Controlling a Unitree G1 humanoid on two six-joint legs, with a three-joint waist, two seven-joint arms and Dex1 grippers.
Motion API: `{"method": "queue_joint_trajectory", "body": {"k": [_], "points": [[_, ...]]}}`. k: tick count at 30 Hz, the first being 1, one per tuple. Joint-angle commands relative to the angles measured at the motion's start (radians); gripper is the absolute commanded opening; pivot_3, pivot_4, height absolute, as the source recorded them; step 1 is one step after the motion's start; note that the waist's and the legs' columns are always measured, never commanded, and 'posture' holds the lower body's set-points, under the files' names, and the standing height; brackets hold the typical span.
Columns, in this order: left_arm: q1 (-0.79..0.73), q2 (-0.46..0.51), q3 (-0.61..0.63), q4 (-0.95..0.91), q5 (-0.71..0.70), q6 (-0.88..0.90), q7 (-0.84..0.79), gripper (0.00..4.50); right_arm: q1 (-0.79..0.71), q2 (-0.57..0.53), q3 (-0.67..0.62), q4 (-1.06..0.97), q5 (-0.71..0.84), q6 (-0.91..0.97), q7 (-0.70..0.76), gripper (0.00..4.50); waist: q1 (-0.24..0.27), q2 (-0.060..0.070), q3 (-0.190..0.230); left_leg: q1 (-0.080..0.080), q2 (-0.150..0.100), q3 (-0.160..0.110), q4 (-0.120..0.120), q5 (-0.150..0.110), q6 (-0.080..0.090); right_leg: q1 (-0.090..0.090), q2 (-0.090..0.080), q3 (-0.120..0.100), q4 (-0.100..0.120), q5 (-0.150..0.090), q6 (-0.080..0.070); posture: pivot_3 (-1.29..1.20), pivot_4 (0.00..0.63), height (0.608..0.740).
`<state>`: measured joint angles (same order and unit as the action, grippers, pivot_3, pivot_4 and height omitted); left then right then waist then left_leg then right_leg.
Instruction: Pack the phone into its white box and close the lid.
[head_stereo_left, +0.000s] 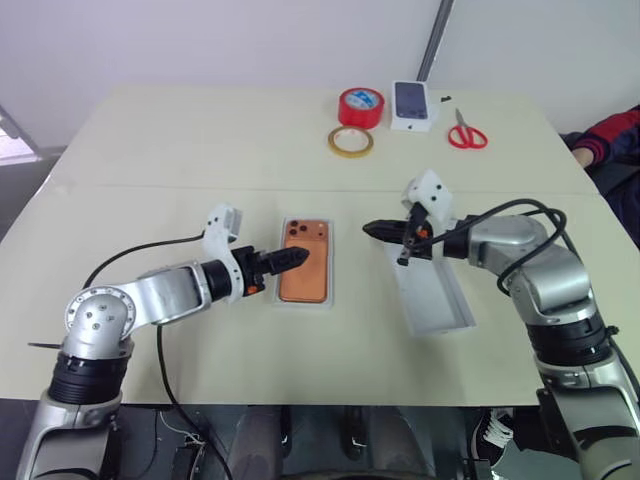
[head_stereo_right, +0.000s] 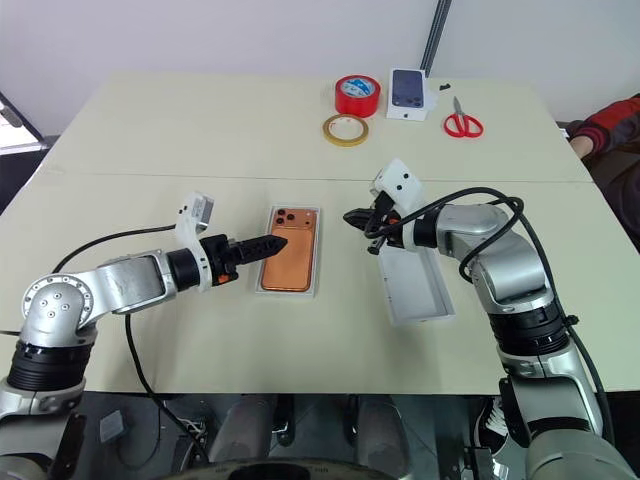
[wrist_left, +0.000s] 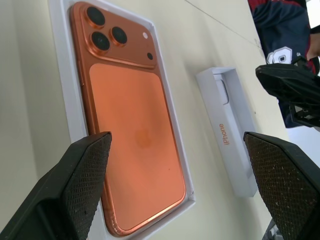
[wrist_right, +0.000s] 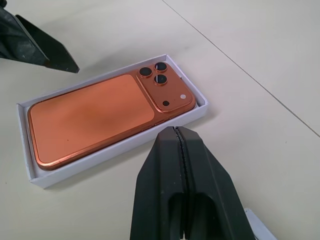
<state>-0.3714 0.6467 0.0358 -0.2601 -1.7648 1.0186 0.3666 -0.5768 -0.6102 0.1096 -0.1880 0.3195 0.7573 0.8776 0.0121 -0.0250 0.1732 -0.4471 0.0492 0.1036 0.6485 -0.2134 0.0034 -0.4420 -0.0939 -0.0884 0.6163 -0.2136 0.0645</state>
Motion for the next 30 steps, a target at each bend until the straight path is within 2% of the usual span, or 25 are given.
{"method": "queue_joint_trajectory", "body": {"k": [1,2,5,11,12,17,21,30], "points": [[-0.011,0.072,0.056,-0.045,0.185,-0.043,-0.099,4.43,-0.014,-0.024,0.035,-0.009,-0.041,0.008,-0.024,0.0,-0.001,0.0,0.0,0.0,0.0,0.0,0.0,0.0,0.0,0.0,0.0,0.0,0.0,0.0,0.0,0.0,0.15,0.736],[0.0,0.1,0.061,-0.056,0.281,-0.072,-0.147,4.43,-0.021,-0.024,0.05,-0.002,-0.057,0.013,-0.035,0.0,-0.001,0.001,0.0,0.0,0.0,0.0,0.0,0.0,0.0,0.0,0.0,0.0,0.0,0.0,0.0,0.0,0.15,0.736],[0.022,0.162,0.06,-0.054,0.445,-0.094,-0.245,3.62,-0.042,-0.02,0.085,0.017,-0.097,0.033,-0.066,0.0,-0.001,0.002,0.001,0.001,0.0,0.001,-0.001,-0.001,-0.001,-0.001,0.0,0.0,0.0,0.0,-0.001,0.0,0.15,0.736],[0.048,0.242,-0.034,-0.067,0.764,-0.14,-0.452,0.43,-0.076,-0.019,0.205,0.027,-0.199,0.021,-0.075,0.0,0.001,0.004,0.002,-0.002,0.001,0.002,-0.002,-0.002,-0.003,-0.003,-0.002,0.0,-0.003,0.0,-0.001,0.0,0.15,0.736],[0.045,0.24,-0.05,-0.067,0.801,-0.143,-0.476,0.05,-0.08,-0.017,0.218,0.027,-0.209,0.017,-0.073,0.0,0.001,0.004,0.002,-0.002,0.001,0.002,-0.002,-0.002,-0.003,-0.003,-0.003,0.0,-0.003,0.0,-0.001,0.0,0.15,0.736],[-0.021,0.142,-0.173,-0.029,0.945,-0.099,-0.534,0.05,-0.108,0.036,0.315,0.024,-0.274,0.049,-0.105,0.0,0.001,0.004,0.003,-0.004,0.001,0.002,-0.002,-0.003,-0.002,-0.004,-0.003,0.0,-0.003,0.0,-0.001,0.0,0.15,0.736],[-0.061,0.058,-0.215,-0.027,1.013,-0.058,-0.552,0.05,-0.123,0.063,0.355,0.036,-0.308,0.064,-0.114,0.0,-0.001,0.004,0.003,-0.004,0.001,0.002,-0.002,-0.002,0.0,-0.003,-0.003,0.0,-0.003,0.0,0.0,0.0,0.15,0.736],[-0.092,-0.049,-0.284,-0.066,1.124,0.005,-0.629,0.05,-0.129,0.109,0.389,0.014,-0.341,0.093,-0.108,0.0,0.002,0.004,0.003,-0.001,0.0,0.002,0.0,-0.001,0.001,-0.001,0.0,0.0,0.0,0.0,0.0,0.0,0.15,0.736]]}}
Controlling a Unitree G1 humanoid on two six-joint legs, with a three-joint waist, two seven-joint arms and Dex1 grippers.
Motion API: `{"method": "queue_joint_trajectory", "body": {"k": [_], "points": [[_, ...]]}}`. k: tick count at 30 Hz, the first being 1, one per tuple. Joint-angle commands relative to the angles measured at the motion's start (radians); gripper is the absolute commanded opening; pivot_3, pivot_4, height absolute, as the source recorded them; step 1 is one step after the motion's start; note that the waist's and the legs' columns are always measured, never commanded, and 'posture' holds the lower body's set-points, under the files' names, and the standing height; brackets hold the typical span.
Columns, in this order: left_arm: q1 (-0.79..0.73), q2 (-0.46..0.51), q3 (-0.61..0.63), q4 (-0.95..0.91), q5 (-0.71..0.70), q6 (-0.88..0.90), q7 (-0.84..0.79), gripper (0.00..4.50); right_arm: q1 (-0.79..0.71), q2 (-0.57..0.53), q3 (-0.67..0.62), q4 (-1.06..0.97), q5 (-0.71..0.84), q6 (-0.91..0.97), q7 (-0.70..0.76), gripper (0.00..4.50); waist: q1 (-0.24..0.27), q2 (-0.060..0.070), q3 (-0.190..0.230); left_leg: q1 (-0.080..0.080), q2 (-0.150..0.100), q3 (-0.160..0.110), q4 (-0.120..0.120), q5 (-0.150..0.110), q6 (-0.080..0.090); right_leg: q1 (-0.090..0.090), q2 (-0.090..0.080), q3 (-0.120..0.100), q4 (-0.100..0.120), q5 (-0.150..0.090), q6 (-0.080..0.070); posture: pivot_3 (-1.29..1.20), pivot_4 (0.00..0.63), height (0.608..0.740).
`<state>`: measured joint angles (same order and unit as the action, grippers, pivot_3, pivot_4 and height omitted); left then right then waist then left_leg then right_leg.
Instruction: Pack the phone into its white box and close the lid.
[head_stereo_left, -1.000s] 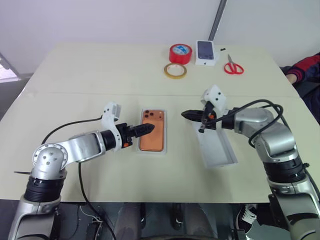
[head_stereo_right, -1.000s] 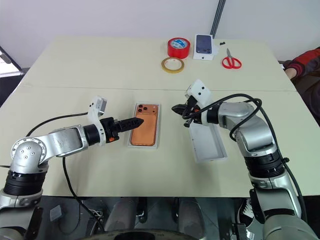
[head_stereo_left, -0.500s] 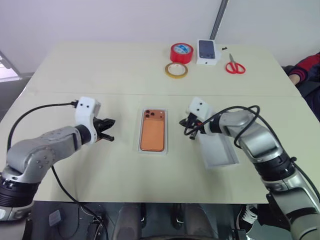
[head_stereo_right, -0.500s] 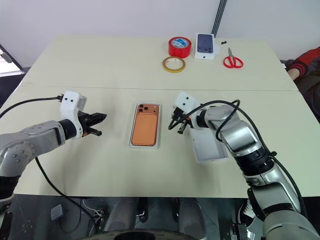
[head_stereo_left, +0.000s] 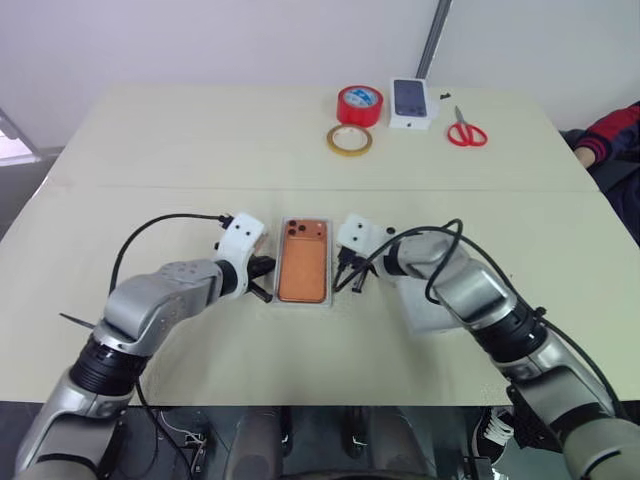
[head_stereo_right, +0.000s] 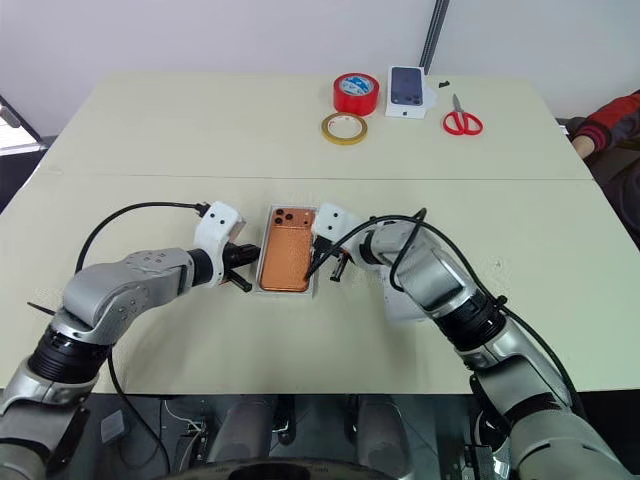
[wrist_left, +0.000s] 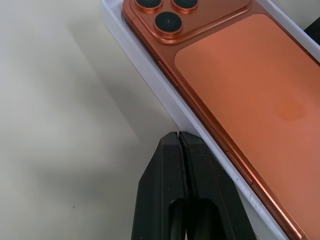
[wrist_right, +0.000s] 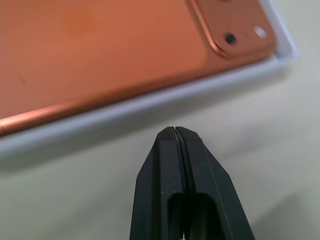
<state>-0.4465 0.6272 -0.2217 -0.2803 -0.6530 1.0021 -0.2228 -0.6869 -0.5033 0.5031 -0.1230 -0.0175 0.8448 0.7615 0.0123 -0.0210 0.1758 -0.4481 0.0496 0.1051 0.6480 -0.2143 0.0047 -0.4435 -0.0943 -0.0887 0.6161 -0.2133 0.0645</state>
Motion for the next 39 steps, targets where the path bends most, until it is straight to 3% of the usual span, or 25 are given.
{"method": "queue_joint_trajectory", "body": {"k": [1,10,24,39], "points": [[-0.022,-0.043,-0.032,-0.051,0.016,0.028,-0.052,0.05,-0.015,-0.002,-0.005,-0.062,-0.003,0.01,0.013,0.0,0.002,0.0,0.0,0.0,0.0,0.0,0.001,0.0,0.0,0.0,0.0,0.0,0.0,0.0,0.0,0.0,0.15,0.736],[-0.089,-0.162,-0.132,-0.022,0.078,0.043,-0.182,0.05,0.071,-0.121,-0.053,-0.208,0.02,0.082,0.058,0.0,0.005,0.0,0.0,-0.001,-0.001,0.0,0.002,-0.001,0.002,0.002,-0.003,0.0,-0.001,-0.001,0.001,0.0,0.15,0.736],[-0.225,-0.419,-0.287,0.178,0.235,-0.004,-0.335,0.05,0.291,-0.349,-0.208,-0.36,0.044,0.172,0.08,0.0,0.031,0.0,0.0,-0.001,-0.002,-0.001,0.008,-0.004,0.007,0.006,-0.004,0.0,-0.003,-0.001,0.002,0.0,0.15,0.736],[-0.234,-0.462,-0.246,0.222,0.319,-0.004,-0.382,0.05,0.317,-0.388,-0.254,-0.34,0.039,0.15,0.09,0.0,0.029,0.001,0.0,-0.001,-0.002,-0.002,0.013,-0.007,0.011,0.008,-0.004,-0.001,-0.003,-0.002,0.002,0.0,0.15,0.736]]}}
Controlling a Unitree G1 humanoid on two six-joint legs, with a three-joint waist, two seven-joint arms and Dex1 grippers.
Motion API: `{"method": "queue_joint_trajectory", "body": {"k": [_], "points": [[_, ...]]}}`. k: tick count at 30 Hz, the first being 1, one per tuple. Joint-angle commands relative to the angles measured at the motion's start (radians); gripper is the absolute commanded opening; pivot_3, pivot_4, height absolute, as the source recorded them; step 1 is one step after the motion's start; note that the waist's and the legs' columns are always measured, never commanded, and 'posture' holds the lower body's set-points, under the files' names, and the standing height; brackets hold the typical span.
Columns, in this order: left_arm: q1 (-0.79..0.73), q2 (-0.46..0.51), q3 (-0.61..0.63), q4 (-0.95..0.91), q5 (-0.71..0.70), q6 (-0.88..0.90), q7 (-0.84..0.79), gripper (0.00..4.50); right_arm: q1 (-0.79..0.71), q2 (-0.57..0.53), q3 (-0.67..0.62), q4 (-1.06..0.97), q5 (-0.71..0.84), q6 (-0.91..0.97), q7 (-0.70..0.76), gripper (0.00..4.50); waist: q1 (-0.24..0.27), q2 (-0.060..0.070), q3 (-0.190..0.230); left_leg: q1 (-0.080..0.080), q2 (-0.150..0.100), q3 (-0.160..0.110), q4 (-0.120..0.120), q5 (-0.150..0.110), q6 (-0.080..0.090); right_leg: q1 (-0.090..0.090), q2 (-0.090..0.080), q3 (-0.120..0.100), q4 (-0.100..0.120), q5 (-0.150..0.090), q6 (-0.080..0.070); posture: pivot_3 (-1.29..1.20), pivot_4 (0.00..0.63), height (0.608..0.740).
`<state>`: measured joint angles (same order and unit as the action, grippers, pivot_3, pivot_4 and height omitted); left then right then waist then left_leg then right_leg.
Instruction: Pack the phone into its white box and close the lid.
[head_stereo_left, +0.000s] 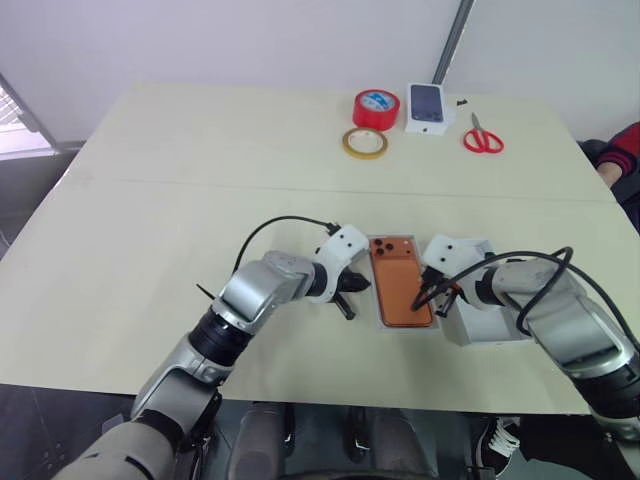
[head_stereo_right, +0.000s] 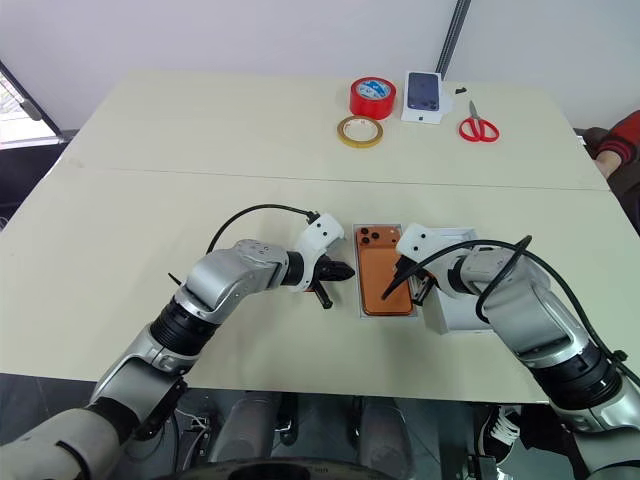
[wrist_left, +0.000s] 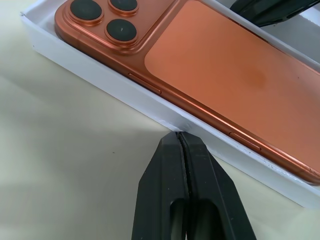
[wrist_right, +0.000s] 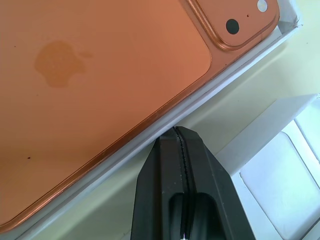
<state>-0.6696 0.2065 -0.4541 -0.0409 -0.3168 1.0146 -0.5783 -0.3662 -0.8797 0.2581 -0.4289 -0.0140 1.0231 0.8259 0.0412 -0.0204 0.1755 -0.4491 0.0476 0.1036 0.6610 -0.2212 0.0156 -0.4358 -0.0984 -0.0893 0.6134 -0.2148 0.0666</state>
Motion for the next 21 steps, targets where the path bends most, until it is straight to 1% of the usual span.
{"method": "queue_joint_trajectory", "body": {"k": [1,7,10,12,14,17,18,19,20,21], "points": [[-0.009,-0.039,-0.006,-0.02,-0.015,-0.013,-0.026,0.05,-0.002,-0.021,-0.017,-0.036,0.038,-0.03,0.032,0.0,0.0,0.0,0.0,0.0,0.0,0.0,0.0,0.0,0.0,0.0,0.0,0.0,0.0,0.0,0.0,0.0,0.15,0.736],[0.013,-0.003,0.064,-0.066,-0.025,0.013,-0.021,0.05,0.019,-0.079,-0.124,-0.068,0.106,-0.028,0.075,0.0,-0.004,0.001,0.001,-0.002,0.0,0.0,0.0,0.0,0.001,-0.001,0.0,0.0,0.0,0.0,0.0,0.0,0.15,0.736],[0.049,0.051,0.121,-0.146,-0.059,0.026,-0.044,0.05,0.014,-0.105,-0.206,-0.078,0.167,0.014,0.103,0.0,-0.006,0.002,0.001,-0.002,0.001,0.0,0.0,0.0,0.001,-0.002,0.001,0.0,0.002,0.0,0.0,0.0,0.15,0.736],[0.066,0.073,0.13,-0.18,-0.068,0.021,-0.053,0.05,0.015,-0.114,-0.23,-0.074,0.191,0.031,0.103,0.0,-0.006,0.002,0.001,-0.002,0.001,0.0,0.0,0.0,0.001,-0.002,0.001,0.0,0.002,0.0,0.0,0.0,0.15,0.736],[0.089,0.118,0.145,-0.222,-0.071,0.001,-0.067,0.05,0.006,-0.114,-0.271,-0.055,0.242,0.095,0.115,0.0,-0.005,0.002,0.001,-0.001,0.002,0.0,0.0,0.0,0.0,-0.003,0.001,0.0,0.003,0.0,0.0,0.0,0.15,0.736],[0.122,0.182,0.159,-0.268,-0.064,-0.065,-0.099,0.0,-0.006,-0.115,-0.305,-0.048,0.303,0.2,0.114,0.8,-0.005,0.002,0.001,-0.002,0.002,0.0,0.0,0.0,0.0,-0.003,0.001,0.0,0.002,0.0,0.0,0.0,0.15,0.736],[0.131,0.197,0.161,-0.278,-0.063,-0.088,-0.107,0.0,-0.009,-0.114,-0.312,-0.053,0.318,0.227,0.108,1.34,-0.005,0.002,0.001,-0.002,0.002,0.0,0.0,0.0,0.0,-0.003,0.001,0.0,0.002,0.0,0.0,0.0,0.15,0.736],[0.152,0.205,0.18,-0.291,-0.067,-0.149,-0.124,0.0,-0.021,-0.101,-0.319,-0.057,0.331,0.284,0.087,1.87,-0.004,0.002,0.001,-0.002,0.002,0.0,0.0,0.0,0.0,-0.003,0.001,0.0,0.002,0.0,0.0,0.0,0.15,0.736],[0.181,0.218,0.203,-0.307,-0.065,-0.241,-0.148,0.0,-0.04,-0.081,-0.323,-0.058,0.336,0.354,0.055,2.23,-0.005,0.002,0.001,-0.002,0.002,0.0,0.0,0.0,0.0,-0.003,0.001,0.0,0.002,0.0,0.0,0.0,0.15,0.736],[0.21,0.236,0.225,-0.319,-0.064,-0.317,-0.177,0.0,-0.066,-0.049,-0.331,-0.052,0.34,0.441,0.02,2.79,-0.006,0.002,0.001,-0.002,0.002,0.001,0.0,0.0,0.0,-0.003,0.0,0.0,0.002,0.0,0.0,0.0,0.15,0.736]]}}
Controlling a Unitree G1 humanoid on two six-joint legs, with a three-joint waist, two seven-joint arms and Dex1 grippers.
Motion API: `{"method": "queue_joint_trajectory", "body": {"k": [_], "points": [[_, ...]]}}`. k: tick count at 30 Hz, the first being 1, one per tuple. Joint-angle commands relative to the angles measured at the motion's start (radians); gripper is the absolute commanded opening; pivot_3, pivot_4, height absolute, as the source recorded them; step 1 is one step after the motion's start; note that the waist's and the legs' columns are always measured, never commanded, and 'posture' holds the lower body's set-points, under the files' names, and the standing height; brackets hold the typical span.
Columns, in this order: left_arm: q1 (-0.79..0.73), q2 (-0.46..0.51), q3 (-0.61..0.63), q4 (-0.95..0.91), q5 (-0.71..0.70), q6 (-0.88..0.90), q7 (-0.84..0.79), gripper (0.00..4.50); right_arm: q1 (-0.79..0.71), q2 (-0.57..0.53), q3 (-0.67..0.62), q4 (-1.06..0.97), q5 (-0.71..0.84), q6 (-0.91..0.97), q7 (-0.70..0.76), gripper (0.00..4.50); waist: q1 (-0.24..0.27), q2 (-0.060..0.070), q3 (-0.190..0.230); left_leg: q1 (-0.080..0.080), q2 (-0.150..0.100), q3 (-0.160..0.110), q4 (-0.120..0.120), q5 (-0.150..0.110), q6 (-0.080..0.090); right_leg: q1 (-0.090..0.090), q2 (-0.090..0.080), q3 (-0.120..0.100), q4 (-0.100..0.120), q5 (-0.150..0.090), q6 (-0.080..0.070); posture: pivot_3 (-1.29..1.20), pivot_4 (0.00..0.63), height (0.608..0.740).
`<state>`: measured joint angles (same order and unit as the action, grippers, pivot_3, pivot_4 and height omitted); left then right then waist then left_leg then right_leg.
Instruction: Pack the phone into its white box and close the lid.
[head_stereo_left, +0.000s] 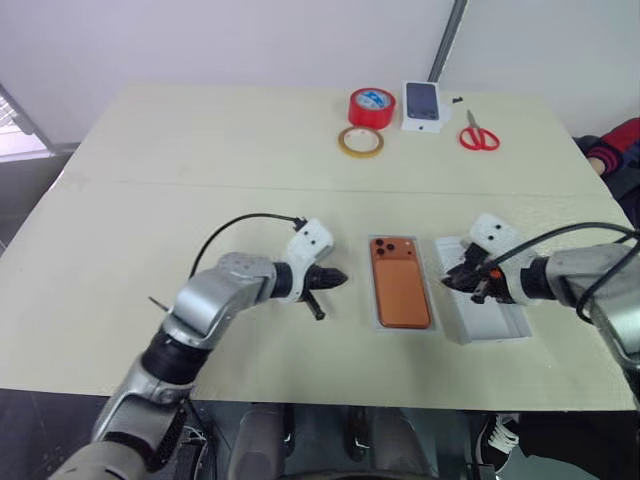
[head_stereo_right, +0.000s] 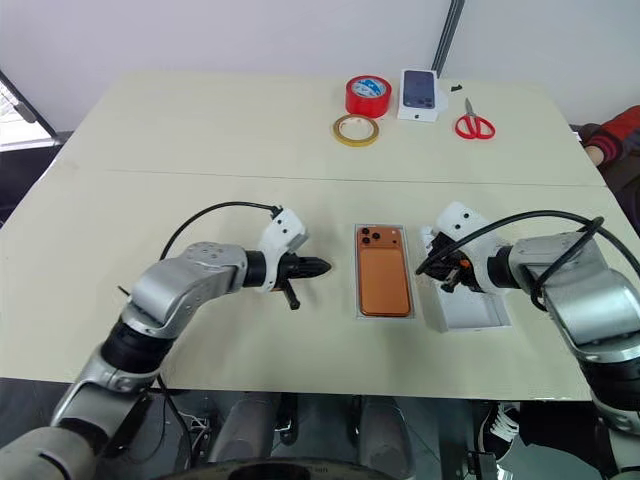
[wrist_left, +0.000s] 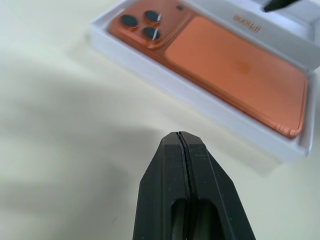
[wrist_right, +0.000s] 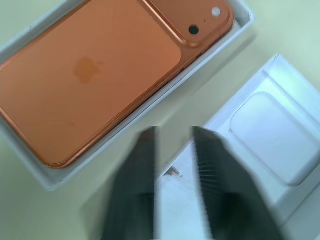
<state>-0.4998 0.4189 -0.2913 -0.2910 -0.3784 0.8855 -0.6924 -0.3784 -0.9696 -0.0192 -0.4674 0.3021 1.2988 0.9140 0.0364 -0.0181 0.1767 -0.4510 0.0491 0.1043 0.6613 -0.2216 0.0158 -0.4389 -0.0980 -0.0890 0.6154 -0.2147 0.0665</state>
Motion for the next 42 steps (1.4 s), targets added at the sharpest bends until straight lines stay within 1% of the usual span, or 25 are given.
{"method": "queue_joint_trajectory", "body": {"k": [1,3,8,11,14,17,20,21,24,26,28,31,33,35,38,40,41,42], "points": [[0.064,0.037,0.079,-0.074,-0.005,-0.241,-0.088,0.0,-0.074,0.065,-0.056,-0.007,0.023,0.229,-0.101,3.31,-0.003,0.0,0.0,0.0,0.0,0.0,0.0,0.0,0.0,0.0,0.0,0.0,0.0,0.0,0.0,0.0,0.15,0.736],[0.09,0.05,0.092,-0.069,-0.005,-0.308,-0.115,0.0,-0.098,0.089,-0.056,0.004,0.027,0.296,-0.143,4.26,-0.003,0.001,0.0,-0.001,0.0,0.0,0.0,0.0,0.0,-0.001,0.0,0.0,0.0,0.0,-0.001,0.0,0.15,0.736],[0.151,0.074,0.092,-0.079,-0.004,-0.43,-0.176,0.0,-0.122,0.132,-0.053,0.097,0.032,0.316,-0.276,4.26,0.001,0.001,0.0,-0.002,-0.001,0.001,0.0,0.0,0.0,-0.002,-0.001,0.0,-0.001,0.0,-0.001,0.0,0.15,0.736],[0.161,0.062,0.083,-0.08,0.002,-0.445,-0.165,0.0,-0.118,0.138,-0.051,0.118,0.054,0.316,-0.335,4.26,0.001,0.001,0.0,-0.007,-0.001,0.001,0.002,0.0,0.0,-0.004,-0.001,0.0,-0.001,0.0,-0.001,0.0,0.15,0.736],[0.165,0.039,0.077,-0.074,0.004,-0.447,-0.142,0.0,-0.115,0.143,-0.044,0.128,0.089,0.316,-0.382,4.26,0.0,0.002,0.0,-0.007,-0.001,0.001,0.002,0.0,0.001,-0.004,-0.001,0.0,0.0,0.001,0.0,0.0,0.15,0.736],[0.172,0.023,0.062,-0.076,0.016,-0.449,-0.127,0.0,-0.1,0.138,-0.036,0.13,0.144,0.316,-0.432,3.52,0.0,0.002,0.0,-0.007,-0.001,0.0,0.002,0.0,0.001,-0.004,0.0,0.0,0.0,0.001,0.0,0.0,0.15,0.736],[0.187,0.021,0.061,-0.082,0.02,-0.461,-0.125,0.0,-0.077,0.113,-0.019,0.104,0.225,0.316,-0.479,1.99,0.0,0.002,-0.001,-0.007,0.0,0.0,0.002,0.0,0.001,-0.004,0.001,0.0,0.001,0.001,0.0,0.0,0.15,0.736],[0.191,0.02,0.064,-0.08,0.019,-0.461,-0.125,0.0,-0.075,0.109,-0.023,0.108,0.259,0.316,-0.506,1.44,0.0,0.002,-0.001,-0.006,0.0,0.0,0.002,0.0,0.001,-0.004,0.001,0.0,0.001,0.001,0.0,0.0,0.15,0.736],[0.196,0.018,0.069,-0.073,0.021,-0.465,-0.125,0.0,-0.083,0.112,-0.052,0.143,0.356,0.316,-0.594,0.01,0.0,0.001,-0.001,-0.006,0.0,0.0,0.003,0.0,0.001,-0.003,0.001,0.0,0.001,0.001,0.0,0.0,0.15,0.736],[0.198,0.016,0.074,-0.07,0.022,-0.468,-0.122,0.0,-0.095,0.116,-0.076,0.169,0.423,0.316,-0.649,0.01,0.0,0.001,-0.001,-0.006,0.0,0.0,0.003,0.0,0.001,-0.003,0.001,0.0,0.001,0.001,0.0,0.0,0.15,0.736],[0.205,0.013,0.093,-0.067,0.018,-0.471,-0.111,0.0,-0.14,0.133,-0.122,0.213,0.498,0.316,-0.715,0.01,0.0,0.001,-0.001,-0.006,0.0,0.0,0.003,0.0,0.001,-0.003,0.001,0.0,0.001,0.001,0.0,0.0,0.15,0.736],[0.21,0.013,0.147,-0.049,-0.001,-0.465,-0.086,0.0,-0.279,0.19,-0.23,0.316,0.615,0.316,-0.773,0.01,-0.016,0.003,0.0,-0.006,0.0,0.001,0.003,0.0,0.001,-0.004,0.001,0.0,0.001,0.001,0.001,0.0,0.15,0.736],[0.207,0.011,0.193,-0.027,-0.018,-0.461,-0.072,0.0,-0.383,0.233,-0.305,0.417,0.725,0.316,-0.829,0.01,-0.027,0.005,0.001,-0.006,0.0,0.0,0.003,0.0,0.001,-0.004,0.001,0.0,0.003,0.002,0.002,0.0,0.15,0.736],[0.2,0.016,0.227,0.001,-0.023,-0.466,-0.064,0.0,-0.455,0.286,-0.356,0.488,0.886,0.316,-0.9,0.01,-0.026,0.004,0.0,-0.006,0.0,0.0,0.003,0.0,0.001,-0.004,0.004,0.0,0.003,0.003,0.005,0.0,0.15,0.736],[0.184,0.027,0.261,0.041,-0.019,-0.479,-0.067,0.0,-0.489,0.375,-0.38,0.557,1.199,0.303,-1.057,0.01,-0.027,0.004,0.0,-0.006,0.002,0.0,0.002,0.0,0.001,-0.004,0.007,0.0,0.003,0.004,0.006,0.0,0.15,0.736],[0.173,0.033,0.279,0.065,-0.017,-0.487,-0.07,0.0,-0.428,0.376,-0.272,0.527,1.514,0.144,-1.242,0.01,-0.022,0.005,0.001,-0.006,0.003,0.0,0.002,0.0,0.001,-0.004,0.008,0.0,0.004,0.004,0.006,0.0,0.15,0.736],[0.166,0.039,0.288,0.079,-0.014,-0.49,-0.07,0.0,-0.391,0.424,-0.237,0.496,1.61,0.066,-1.315,0.01,-0.022,0.004,0.0,-0.007,0.002,0.0,0.002,0.0,0.001,-0.004,0.007,0.0,0.004,0.004,0.006,0.0,0.15,0.736],[0.161,0.046,0.295,0.09,-0.011,-0.495,-0.071,0.0,-0.36,0.479,-0.217,0.462,1.659,0.006,-1.369,0.01,-0.025,0.004,0.0,-0.007,0.002,0.0,0.002,0.0,0.001,-0.004,0.007,-0.001,0.004,0.004,0.006,0.0,0.15,0.736]]}}
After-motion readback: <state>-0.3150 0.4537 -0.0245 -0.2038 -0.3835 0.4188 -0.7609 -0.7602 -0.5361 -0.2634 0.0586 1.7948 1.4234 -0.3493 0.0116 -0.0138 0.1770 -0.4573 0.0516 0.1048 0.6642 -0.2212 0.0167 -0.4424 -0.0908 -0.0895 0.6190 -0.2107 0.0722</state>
